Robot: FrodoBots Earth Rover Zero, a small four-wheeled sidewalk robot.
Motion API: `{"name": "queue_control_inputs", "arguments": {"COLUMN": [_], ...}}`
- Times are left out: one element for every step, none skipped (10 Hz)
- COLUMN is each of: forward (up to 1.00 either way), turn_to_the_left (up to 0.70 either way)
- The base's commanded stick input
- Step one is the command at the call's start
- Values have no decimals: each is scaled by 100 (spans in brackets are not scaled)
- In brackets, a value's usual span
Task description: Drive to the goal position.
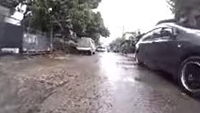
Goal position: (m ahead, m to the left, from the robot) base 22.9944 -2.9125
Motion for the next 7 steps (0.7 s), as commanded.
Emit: {"name": "queue_control_inputs", "arguments": {"forward": [100,100,100,100,100,100,100], "turn_to_the_left": [0,0,0,0,0,-1,-18]}}
